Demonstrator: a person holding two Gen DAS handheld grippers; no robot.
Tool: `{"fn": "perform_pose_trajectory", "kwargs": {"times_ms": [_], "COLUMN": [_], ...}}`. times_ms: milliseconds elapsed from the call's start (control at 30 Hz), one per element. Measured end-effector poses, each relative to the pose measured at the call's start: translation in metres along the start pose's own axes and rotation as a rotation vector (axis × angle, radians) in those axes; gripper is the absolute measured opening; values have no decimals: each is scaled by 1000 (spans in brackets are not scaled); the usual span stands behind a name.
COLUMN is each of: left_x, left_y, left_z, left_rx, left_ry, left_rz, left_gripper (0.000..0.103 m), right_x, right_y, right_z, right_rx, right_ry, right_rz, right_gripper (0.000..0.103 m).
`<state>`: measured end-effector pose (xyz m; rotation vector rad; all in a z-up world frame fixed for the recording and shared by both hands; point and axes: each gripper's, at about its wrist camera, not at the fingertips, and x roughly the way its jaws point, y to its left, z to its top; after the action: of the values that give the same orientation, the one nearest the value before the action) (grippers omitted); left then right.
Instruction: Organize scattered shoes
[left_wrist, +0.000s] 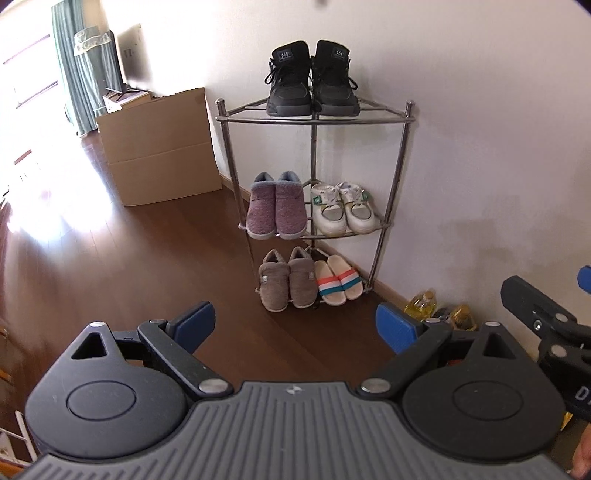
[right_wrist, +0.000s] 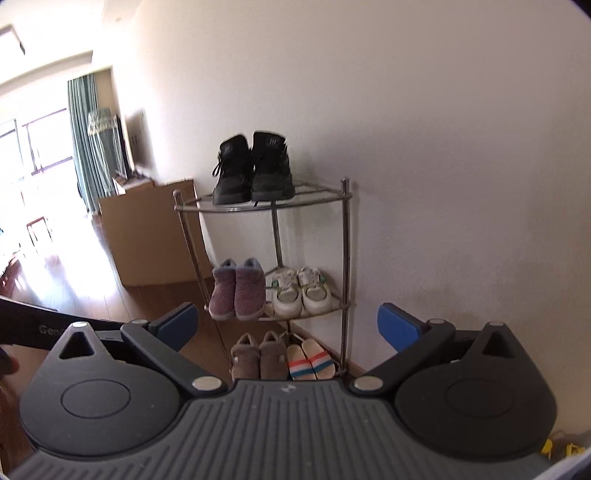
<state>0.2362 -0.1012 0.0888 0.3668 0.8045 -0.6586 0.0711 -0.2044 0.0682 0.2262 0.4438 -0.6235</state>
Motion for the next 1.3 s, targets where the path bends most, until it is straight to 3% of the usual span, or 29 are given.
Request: {"fn": "perform_pose_trajectory", "kwargs": {"times_ms": [267, 600, 800, 1067, 1300], "left_x": [2, 4, 12, 24, 29], "left_y": [42, 73, 57, 12, -23], "left_z": [-7, -11, -10, -3, 3], "left_rx": [43, -27, -32, -52, -55], "left_ry": [-9, 1, 13, 35, 28], "left_rz": [26, 15, 10, -31, 9], "left_gripper": [96, 96, 96, 96, 96], "right_x": [6, 7, 13, 20, 30], "right_y": [55, 87, 79, 33, -2], "right_z": [-14, -16, -17, -14, -9], "right_rx": [9, -12, -30, -15, -34], "right_ry": [36, 32, 47, 74, 92], "right_rz": [-28, -24, -19, -26, 6], "right_gripper": [102, 102, 102, 102, 102]}}
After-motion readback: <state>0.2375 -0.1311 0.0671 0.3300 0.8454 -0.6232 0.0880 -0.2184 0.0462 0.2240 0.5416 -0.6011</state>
